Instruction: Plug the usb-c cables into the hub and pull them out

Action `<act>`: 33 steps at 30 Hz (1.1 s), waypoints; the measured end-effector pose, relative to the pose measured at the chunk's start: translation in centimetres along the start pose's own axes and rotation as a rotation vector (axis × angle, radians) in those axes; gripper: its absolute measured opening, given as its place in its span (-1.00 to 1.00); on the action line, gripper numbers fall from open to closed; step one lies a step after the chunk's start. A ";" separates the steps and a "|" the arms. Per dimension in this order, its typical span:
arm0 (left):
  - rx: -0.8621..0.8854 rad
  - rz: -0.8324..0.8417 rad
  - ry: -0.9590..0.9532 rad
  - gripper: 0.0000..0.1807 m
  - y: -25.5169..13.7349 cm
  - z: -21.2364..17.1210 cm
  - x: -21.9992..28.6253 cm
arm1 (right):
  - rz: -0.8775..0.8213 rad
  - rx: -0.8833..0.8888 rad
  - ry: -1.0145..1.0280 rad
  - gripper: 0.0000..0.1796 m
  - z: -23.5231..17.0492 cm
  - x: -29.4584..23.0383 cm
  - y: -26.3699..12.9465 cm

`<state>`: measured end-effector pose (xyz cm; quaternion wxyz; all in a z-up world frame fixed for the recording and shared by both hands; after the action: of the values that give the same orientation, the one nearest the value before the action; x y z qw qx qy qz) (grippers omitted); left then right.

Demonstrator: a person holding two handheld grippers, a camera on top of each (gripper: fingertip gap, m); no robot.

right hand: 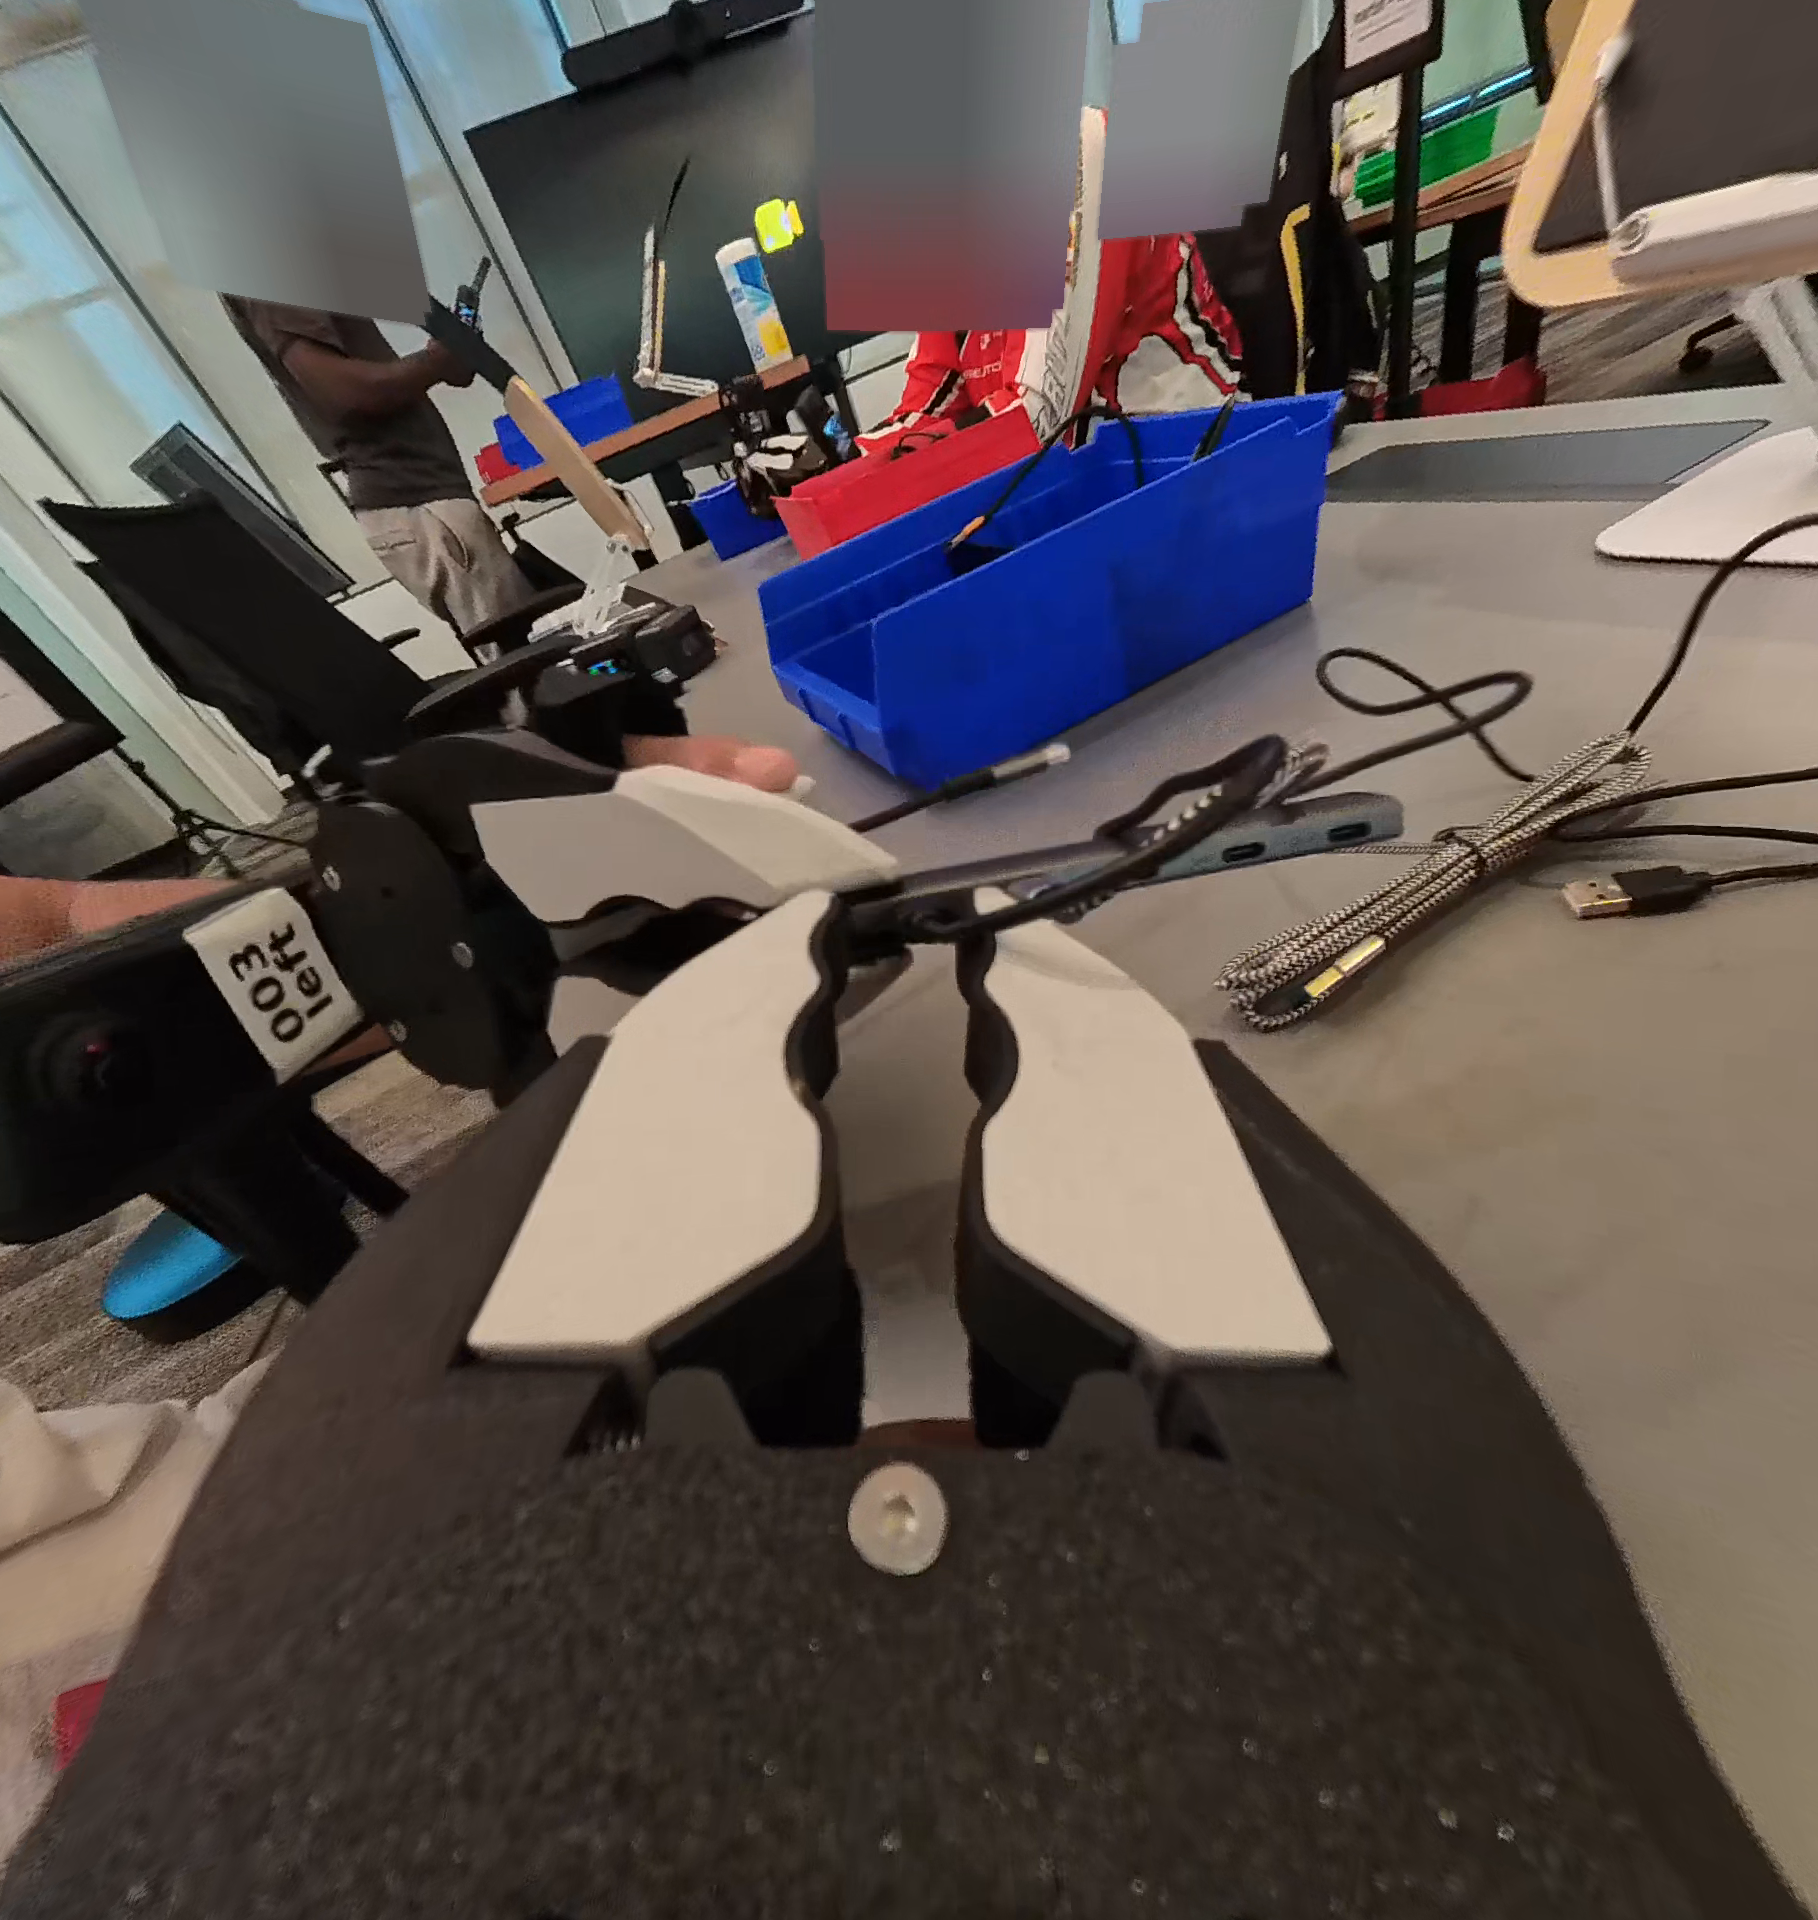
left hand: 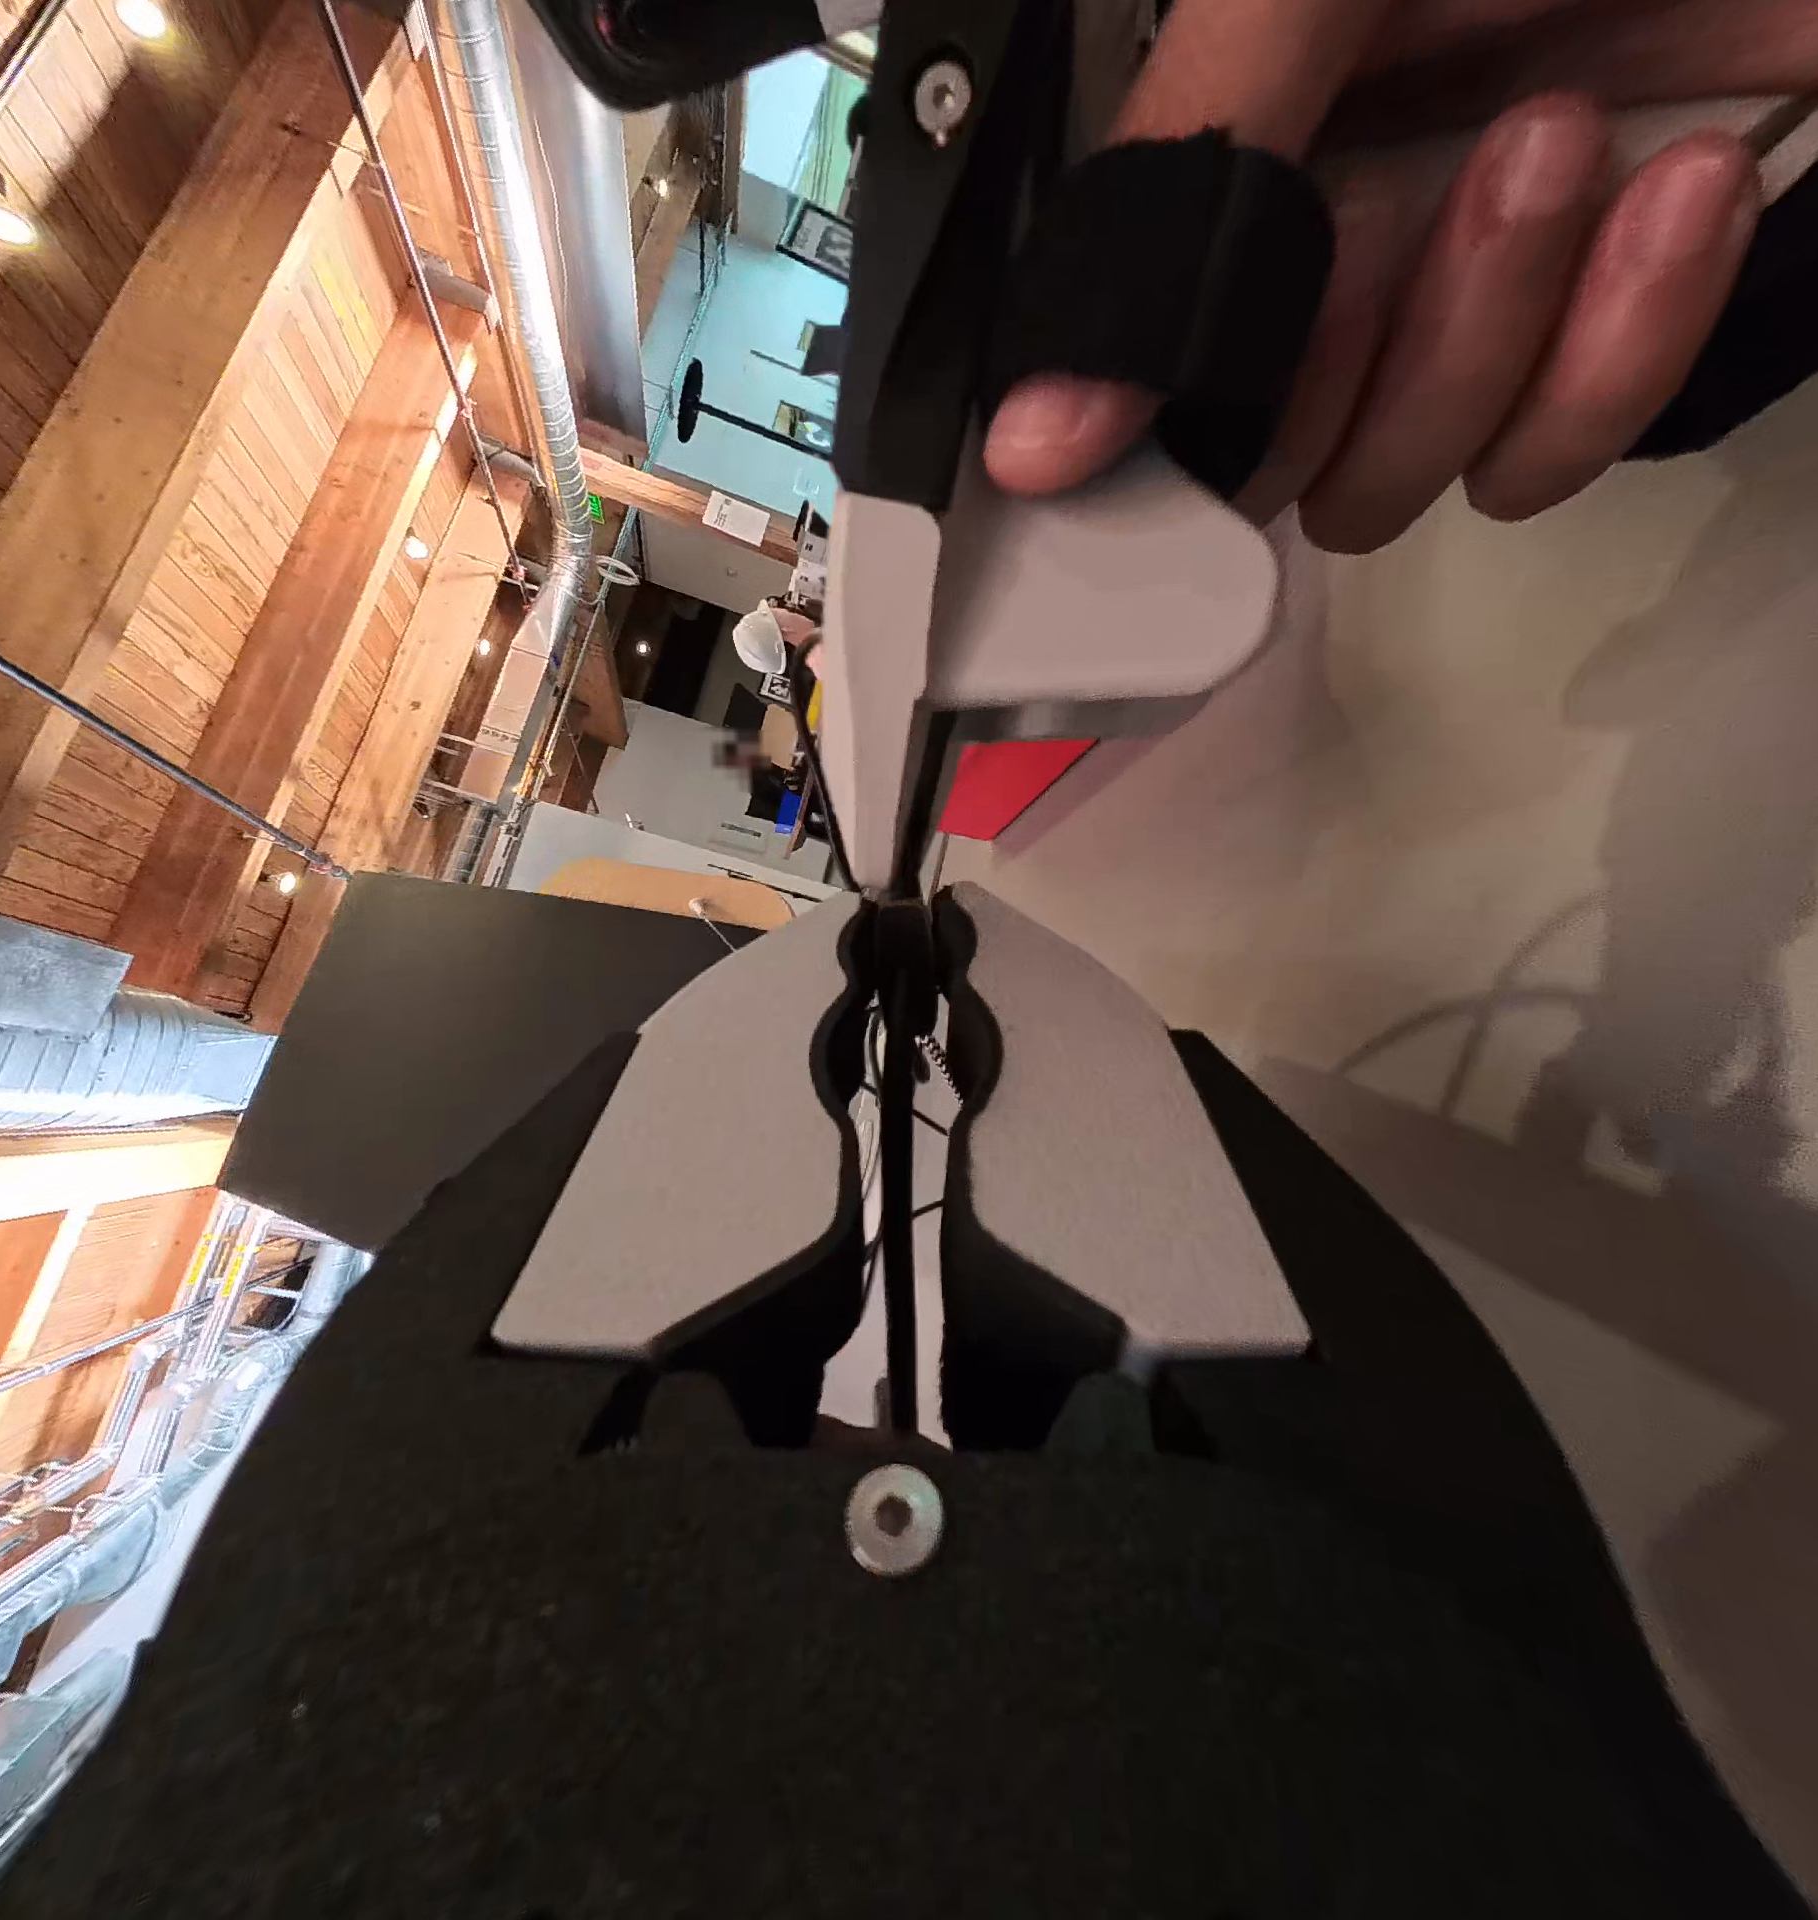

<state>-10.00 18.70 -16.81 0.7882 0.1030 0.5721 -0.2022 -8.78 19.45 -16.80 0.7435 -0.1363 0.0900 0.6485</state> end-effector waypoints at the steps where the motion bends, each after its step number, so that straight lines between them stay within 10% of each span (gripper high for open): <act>1: 0.003 -0.003 -0.008 -0.89 0.0 0.0 -0.1 | -0.021 0.002 -0.009 -0.83 0.0 0.2 0.0; 30: -0.142 -0.057 -0.093 -0.89 2.1 -3.5 0.8 | -0.291 -0.115 -0.250 -0.89 -1.1 1.2 0.6; 33: -0.358 -0.014 -0.201 -0.89 1.2 -10.9 -1.0 | -0.367 0.002 -0.233 -0.89 2.0 2.7 -2.7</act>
<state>-19.15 24.25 -19.51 0.8458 -0.0634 0.5178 -0.1119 -5.76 22.29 -15.54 0.8545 -0.0739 -0.0224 0.5137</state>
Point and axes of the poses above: each gripper's, where its closed fingertips meet, y out along the fingers, z out of its top, x = y × z across the jaws, the point moved 1 cm from there along -y, back along the fingers, and after that the axes turned 3 degrees about -z, right-handed, at the moved point
